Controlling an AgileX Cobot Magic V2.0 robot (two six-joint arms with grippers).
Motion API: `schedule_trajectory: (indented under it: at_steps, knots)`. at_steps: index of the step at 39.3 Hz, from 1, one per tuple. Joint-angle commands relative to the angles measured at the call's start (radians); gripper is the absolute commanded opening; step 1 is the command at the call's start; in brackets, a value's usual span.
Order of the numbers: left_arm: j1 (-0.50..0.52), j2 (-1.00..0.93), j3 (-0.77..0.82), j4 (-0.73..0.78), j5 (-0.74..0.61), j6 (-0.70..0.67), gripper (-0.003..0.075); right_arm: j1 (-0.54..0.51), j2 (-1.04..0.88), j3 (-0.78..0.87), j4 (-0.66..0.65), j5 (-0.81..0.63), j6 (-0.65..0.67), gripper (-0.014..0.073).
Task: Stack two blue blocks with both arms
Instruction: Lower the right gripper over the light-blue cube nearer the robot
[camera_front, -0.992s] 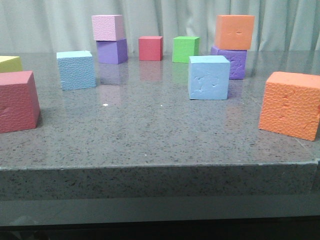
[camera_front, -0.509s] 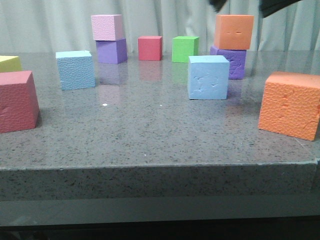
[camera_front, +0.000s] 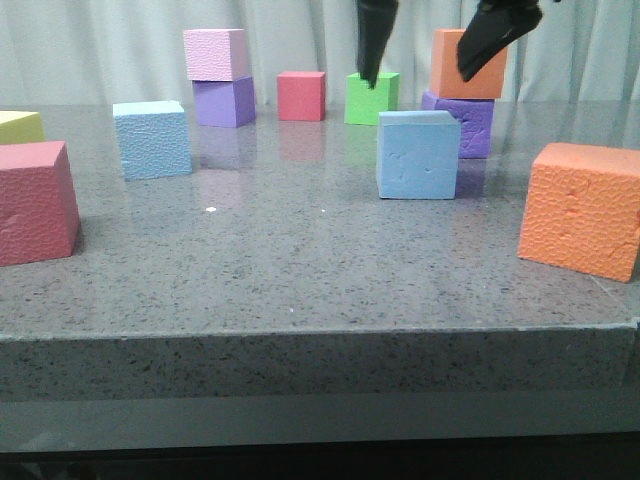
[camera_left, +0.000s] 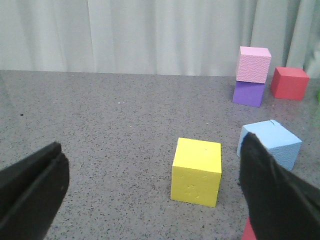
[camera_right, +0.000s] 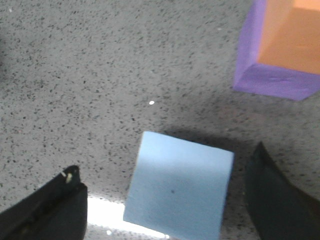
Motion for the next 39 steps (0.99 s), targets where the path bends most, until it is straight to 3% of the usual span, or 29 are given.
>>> schedule_trajectory:
  at_steps: [1,24,26,33,39]
  knots:
    - [0.002,0.009,-0.037,-0.007,-0.086,-0.009,0.0671,0.000,-0.026,-0.046,-0.005,-0.017,0.031,0.0631]
    - [0.002,0.009,-0.037,-0.007,-0.086,-0.009,0.0671,-0.027,0.044,-0.046,-0.003,0.002,0.064,0.0625]
    - [0.002,0.009,-0.037,-0.007,-0.086,-0.009,0.0671,-0.027,0.044,-0.046,-0.003,0.005,0.064,0.0596]
    - [0.002,0.009,-0.037,-0.007,-0.086,-0.009,0.0671,-0.027,0.040,-0.048,-0.003,0.008,0.064,0.0356]
    - [0.002,0.009,-0.037,-0.007,-0.086,-0.009,0.0671,-0.014,0.007,-0.048,-0.002,0.010,0.064,0.0338]
